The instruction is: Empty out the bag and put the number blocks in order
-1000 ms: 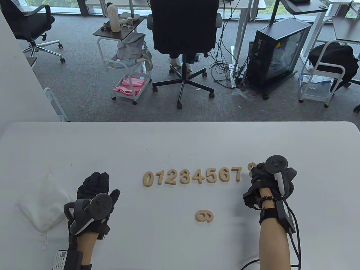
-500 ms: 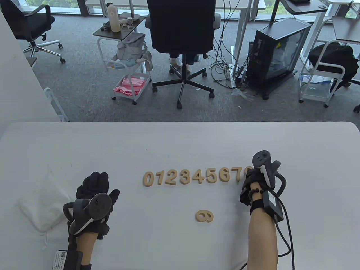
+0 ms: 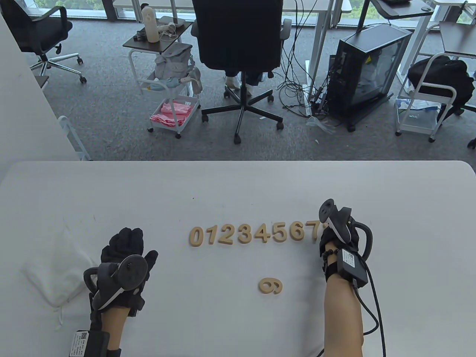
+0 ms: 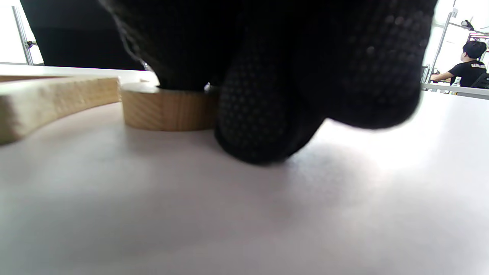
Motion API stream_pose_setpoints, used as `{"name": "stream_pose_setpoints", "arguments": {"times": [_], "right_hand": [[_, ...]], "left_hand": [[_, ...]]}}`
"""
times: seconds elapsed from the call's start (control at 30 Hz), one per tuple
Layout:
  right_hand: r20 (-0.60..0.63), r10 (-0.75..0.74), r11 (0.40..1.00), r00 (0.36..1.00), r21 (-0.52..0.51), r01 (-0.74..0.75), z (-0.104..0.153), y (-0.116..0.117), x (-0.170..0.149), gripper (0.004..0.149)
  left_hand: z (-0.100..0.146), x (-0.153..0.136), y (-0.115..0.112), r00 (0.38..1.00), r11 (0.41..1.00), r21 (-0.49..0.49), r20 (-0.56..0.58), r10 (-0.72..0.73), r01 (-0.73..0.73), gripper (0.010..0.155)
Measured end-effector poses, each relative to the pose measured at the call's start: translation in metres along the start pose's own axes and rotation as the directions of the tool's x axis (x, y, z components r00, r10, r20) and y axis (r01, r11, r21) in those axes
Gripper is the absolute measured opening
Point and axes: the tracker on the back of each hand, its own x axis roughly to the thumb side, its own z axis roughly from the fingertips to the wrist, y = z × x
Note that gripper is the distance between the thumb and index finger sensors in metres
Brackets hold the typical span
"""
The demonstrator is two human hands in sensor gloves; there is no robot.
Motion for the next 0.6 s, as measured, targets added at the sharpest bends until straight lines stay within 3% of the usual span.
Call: {"name": "stream_pose_setpoints", "arguments": {"times": [0.2, 0.37, 0.6], "right_hand": [[0.005, -0.005, 1.0, 1.0, 0.008, 0.005, -0.002, 0.002, -0.002, 0.043], [0.001, -0.101, 0.995, 0.995, 0.017, 0.101, 0.002, -0.006, -0.009, 0.049], [0.181, -0.258, 0.964, 0.949, -0.009, 0.264, 0.034, -0.042, -0.019, 0.056]], "left_hand": [[0.0, 0.0, 0.0, 1.0, 1.0, -0.001, -0.001, 0.006, -0.006, 0.074], [0.0, 0.0, 0.0, 1.0, 1.0, 0.0, 0.001, 0.007, -0.007, 0.074], [-0.001, 0.001, -0.001, 1.0, 1.0, -0.003, 0.011, 0.011, -0.011, 0.074]]}}
